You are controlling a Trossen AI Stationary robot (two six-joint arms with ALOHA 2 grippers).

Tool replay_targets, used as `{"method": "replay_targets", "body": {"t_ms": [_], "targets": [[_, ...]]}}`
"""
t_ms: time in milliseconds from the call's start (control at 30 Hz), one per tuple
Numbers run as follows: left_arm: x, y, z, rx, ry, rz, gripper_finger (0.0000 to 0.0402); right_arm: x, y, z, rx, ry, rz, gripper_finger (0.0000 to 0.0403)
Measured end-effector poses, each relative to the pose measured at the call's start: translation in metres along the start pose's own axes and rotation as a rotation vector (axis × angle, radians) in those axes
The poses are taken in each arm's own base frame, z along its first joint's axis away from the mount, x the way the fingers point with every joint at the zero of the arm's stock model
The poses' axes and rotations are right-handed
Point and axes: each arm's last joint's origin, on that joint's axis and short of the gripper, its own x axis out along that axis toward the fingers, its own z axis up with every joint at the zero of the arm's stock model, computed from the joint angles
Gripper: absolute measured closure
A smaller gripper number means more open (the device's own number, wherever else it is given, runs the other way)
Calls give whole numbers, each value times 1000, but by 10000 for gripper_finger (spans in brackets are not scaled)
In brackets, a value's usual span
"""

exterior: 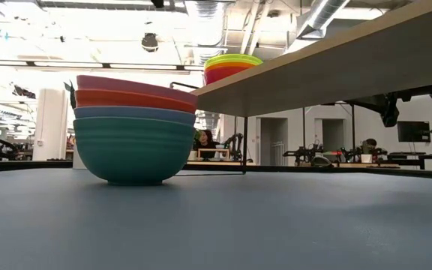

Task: Place and stack bowls onto a shelf
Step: Put the pink bowl on the shelf

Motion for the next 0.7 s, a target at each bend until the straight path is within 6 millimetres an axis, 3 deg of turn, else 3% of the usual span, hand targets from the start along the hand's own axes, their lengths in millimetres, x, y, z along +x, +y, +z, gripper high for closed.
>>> {"method": "replay_targets", "body": {"t_ms": [500,700], "targets": [[-12,-7,-28,-112,16,35,217,0,0,0,-3,0,0,158],[-6,-25,-27,-135,9,-127,217,0,0,0,-8,-1,0,158]]}}
